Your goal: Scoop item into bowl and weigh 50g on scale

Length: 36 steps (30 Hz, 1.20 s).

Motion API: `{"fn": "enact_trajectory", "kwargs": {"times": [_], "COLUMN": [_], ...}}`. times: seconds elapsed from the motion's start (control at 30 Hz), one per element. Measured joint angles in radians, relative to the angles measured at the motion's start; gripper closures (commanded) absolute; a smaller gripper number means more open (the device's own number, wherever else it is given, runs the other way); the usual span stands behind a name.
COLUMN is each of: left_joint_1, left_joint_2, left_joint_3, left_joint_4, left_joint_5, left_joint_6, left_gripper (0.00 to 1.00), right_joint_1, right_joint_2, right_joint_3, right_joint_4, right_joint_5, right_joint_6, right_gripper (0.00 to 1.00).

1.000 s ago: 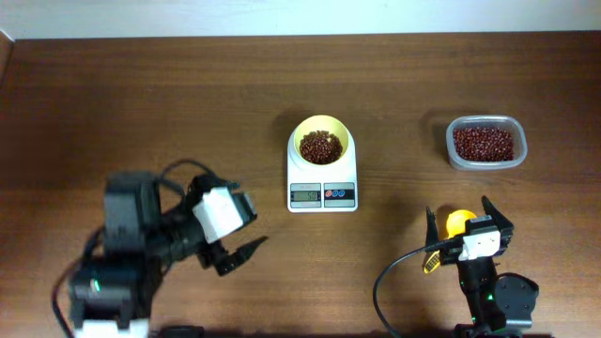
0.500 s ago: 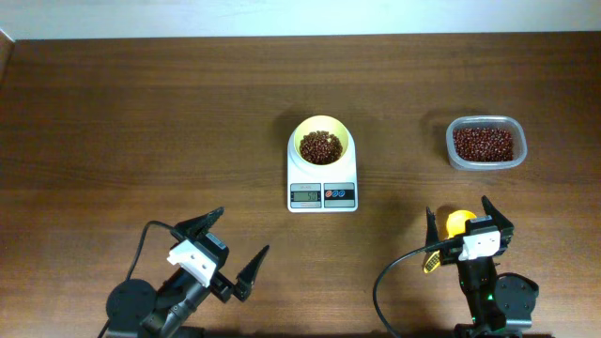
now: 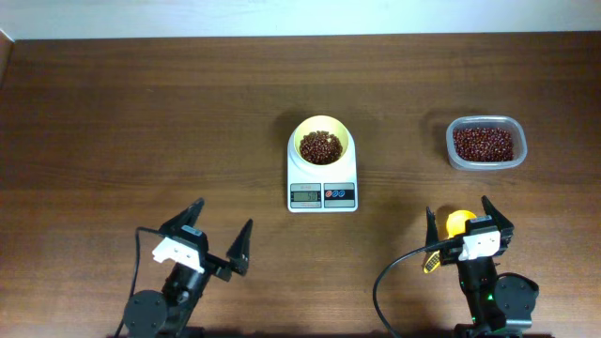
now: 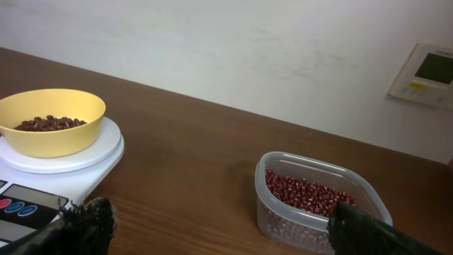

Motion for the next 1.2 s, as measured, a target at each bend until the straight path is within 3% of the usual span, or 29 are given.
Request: {"fn": "enact_trajectory", "kwargs": {"times": [0.23,0.57,1.2], "left_joint_1": [0.0,0.025,0.024], "left_joint_2": [0.0,-0.002,-0.002], "left_joint_3": [-0.021,-0.121,-0.167], "left_joint_4": [-0.005,0.08,0.09], "left_joint_5": [-0.114,-0.133,-0.169], "left_joint_6": [-0.017,-0.016,-0.012], "left_gripper": [0.01,0.01,0.01], "right_joint_1": [0.0,0.0,0.0], "right_joint_2": [0.0,0.0,0.0], "right_joint_3": [0.0,0.0,0.0], "right_joint_4": [0.0,0.0,0.0], "right_joint_5": [0.0,0.0,0.0], "right_joint_6": [0.0,0.0,0.0], "right_gripper": [0.01,0.01,0.01]}}
